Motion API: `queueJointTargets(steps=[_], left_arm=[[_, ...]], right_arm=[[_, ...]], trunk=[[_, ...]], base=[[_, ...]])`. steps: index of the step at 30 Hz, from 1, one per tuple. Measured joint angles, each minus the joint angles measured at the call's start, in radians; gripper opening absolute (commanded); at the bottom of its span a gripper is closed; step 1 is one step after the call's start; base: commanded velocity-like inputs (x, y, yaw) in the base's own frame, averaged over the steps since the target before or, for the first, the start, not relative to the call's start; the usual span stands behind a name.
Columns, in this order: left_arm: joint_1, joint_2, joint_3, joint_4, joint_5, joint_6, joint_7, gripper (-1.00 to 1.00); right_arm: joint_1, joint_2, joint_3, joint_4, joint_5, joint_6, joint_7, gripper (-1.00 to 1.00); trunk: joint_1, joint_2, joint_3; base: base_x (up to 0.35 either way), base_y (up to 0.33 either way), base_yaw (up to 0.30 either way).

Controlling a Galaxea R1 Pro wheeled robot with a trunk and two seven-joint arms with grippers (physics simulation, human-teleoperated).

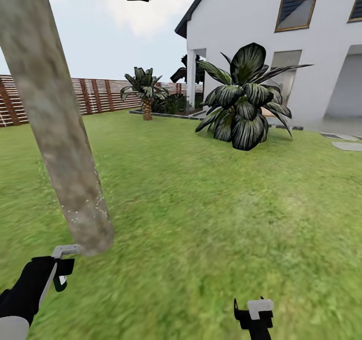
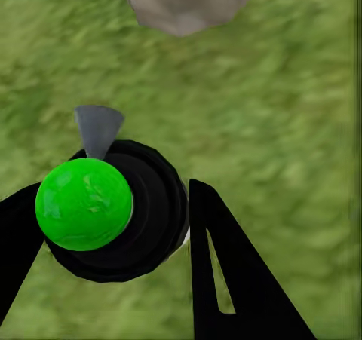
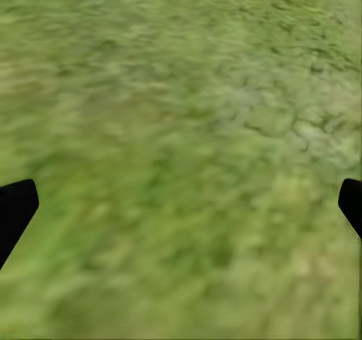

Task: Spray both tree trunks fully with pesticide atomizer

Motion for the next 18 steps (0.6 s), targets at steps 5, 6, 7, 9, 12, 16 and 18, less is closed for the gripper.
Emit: queueJointTargets(steps=[5,6,7,9,12,16,18], left_arm=[[0.0,0.0,-0.001,0.003,0.001,0.0,0.0,-1.0],[0.0,-0.001,-0.001,0.005,0.003,-0.001,0.0,-1.0],[0.0,-0.002,-0.002,0.007,0.003,-0.001,0.0,-1.0],[0.0,-0.008,-0.003,0.008,0.004,-0.001,0.0,-1.0],[0.0,-0.014,-0.003,0.007,0.002,-0.001,0.0,-1.0],[-0.005,-0.018,-0.005,-0.003,0.006,0.0,0.0,-1.0],[-0.014,-0.025,-0.007,-0.005,0.004,0.004,0.0,-1.0]], right_arm=[[0.0,0.0,0.0,0.0,0.0,0.001,0.0,1.0],[0.0,0.001,0.001,0.0,0.0,0.001,0.0,1.0],[0.0,0.001,0.0,0.0,0.0,0.001,0.0,1.0],[0.0,0.001,0.0,0.0,0.0,0.0,0.0,1.0],[0.0,0.001,0.0,0.0,-0.001,0.0,-0.001,1.0],[0.0,0.0,-0.001,0.0,-0.001,0.0,-0.001,1.0],[0.0,0.0,-0.001,0.0,-0.001,0.0,-0.001,1.0]], trunk=[[0.0,0.0,0.0],[0.0,0.0,0.0],[0.0,0.0,0.0],[0.0,0.0,0.0],[0.0,0.0,0.0],[0.0,0.0,0.0],[0.001,0.0,0.0]], base=[[0.311,-0.066,0.001],[0.332,-0.008,0.0],[0.334,-0.005,0.0],[0.335,-0.003,0.0],[0.134,0.0,0.154],[0.015,0.0,0.262],[0.002,0.0,0.275]])
